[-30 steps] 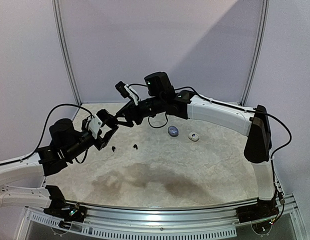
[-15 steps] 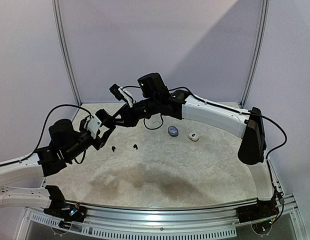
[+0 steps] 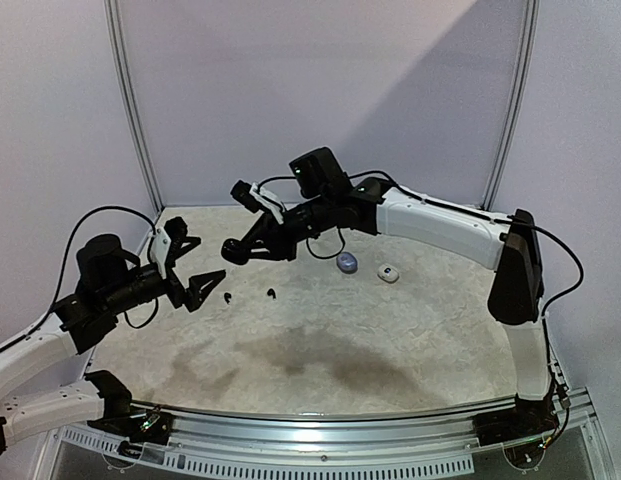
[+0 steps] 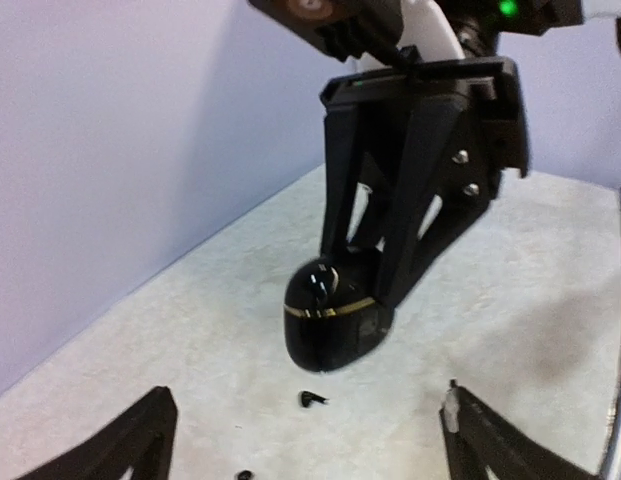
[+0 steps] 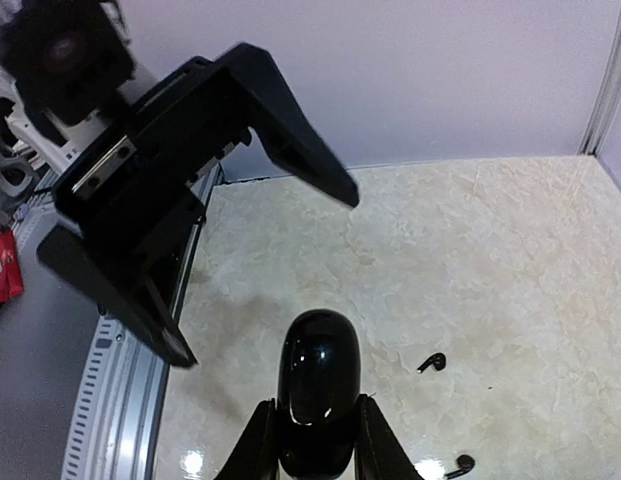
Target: Insert the wireless bluetooth earbuds into the charging case
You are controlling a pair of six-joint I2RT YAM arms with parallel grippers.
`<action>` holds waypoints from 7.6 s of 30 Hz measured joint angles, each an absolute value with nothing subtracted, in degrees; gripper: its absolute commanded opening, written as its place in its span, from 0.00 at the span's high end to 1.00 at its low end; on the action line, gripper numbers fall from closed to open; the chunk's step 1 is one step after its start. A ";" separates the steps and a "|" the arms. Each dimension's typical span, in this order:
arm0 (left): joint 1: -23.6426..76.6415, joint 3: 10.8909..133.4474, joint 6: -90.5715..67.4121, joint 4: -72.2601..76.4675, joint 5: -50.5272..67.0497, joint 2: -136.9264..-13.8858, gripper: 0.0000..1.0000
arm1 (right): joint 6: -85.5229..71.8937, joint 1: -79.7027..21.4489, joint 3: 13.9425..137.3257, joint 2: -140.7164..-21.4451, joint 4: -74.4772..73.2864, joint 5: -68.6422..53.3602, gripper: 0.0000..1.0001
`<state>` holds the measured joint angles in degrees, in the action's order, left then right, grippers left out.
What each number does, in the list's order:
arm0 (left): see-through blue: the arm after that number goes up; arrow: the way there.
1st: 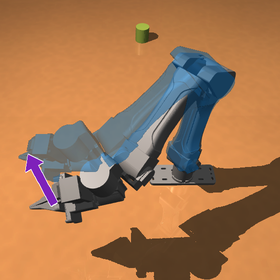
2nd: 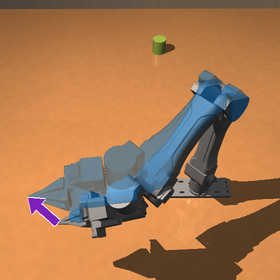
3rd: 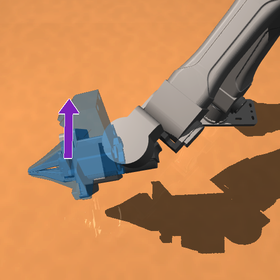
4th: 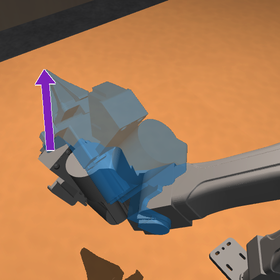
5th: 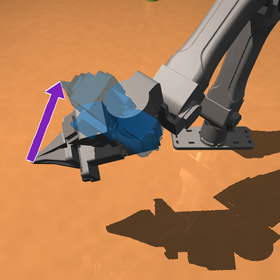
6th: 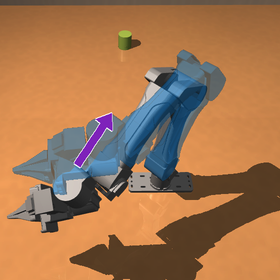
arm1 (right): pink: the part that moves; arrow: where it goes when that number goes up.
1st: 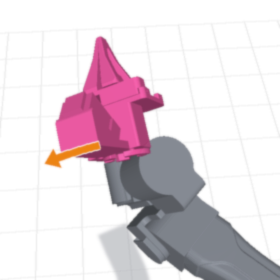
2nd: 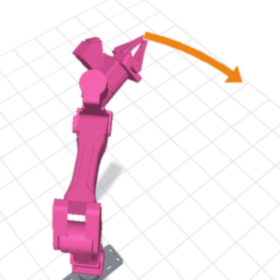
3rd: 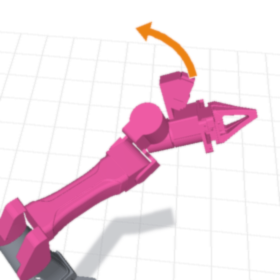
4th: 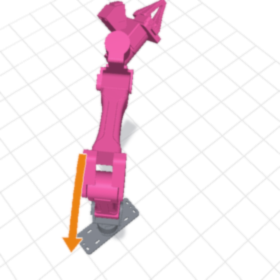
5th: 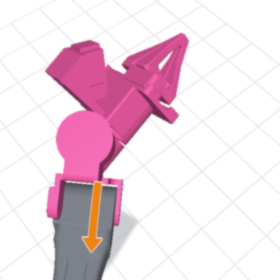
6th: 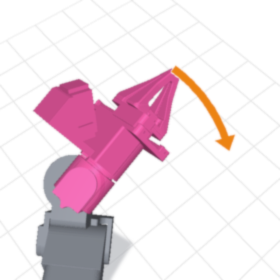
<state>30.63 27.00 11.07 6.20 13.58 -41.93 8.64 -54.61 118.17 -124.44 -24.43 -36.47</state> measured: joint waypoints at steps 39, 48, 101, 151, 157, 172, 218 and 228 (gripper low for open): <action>26.33 26.22 7.46 6.74 45.15 -42.85 0.67 | 39.31 -58.50 114.87 -118.48 -31.86 -42.17 1.00; 26.76 26.41 8.08 6.59 44.12 -43.27 0.65 | 39.00 -58.50 115.02 -118.48 -32.23 -41.67 1.00; 30.59 27.07 19.94 5.74 33.76 -44.71 1.00 | 28.27 -59.35 115.48 -119.37 -28.99 -30.52 0.50; 21.69 17.96 -9.67 10.00 17.47 -39.66 1.00 | -7.75 -53.67 137.60 -146.08 -33.08 1.21 0.43; 21.63 17.82 -9.47 10.07 17.34 -39.99 1.00 | -7.49 -54.83 140.64 -152.48 -34.48 5.30 0.51; 21.37 17.80 -9.02 11.05 17.52 -40.53 1.00 | -6.26 -55.46 141.82 -156.57 -35.81 5.65 0.70; 20.75 17.06 -7.92 12.60 19.07 -40.91 1.00 | 15.86 -55.18 140.09 -153.25 -48.80 -6.94 0.54; 20.71 16.99 -7.70 12.60 19.53 -40.91 1.00 | 16.67 -53.67 138.98 -152.31 -51.07 -10.87 0.58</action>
<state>20.71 16.99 -7.70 12.60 19.53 -40.91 16.67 -53.67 138.98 -152.31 -51.07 -10.87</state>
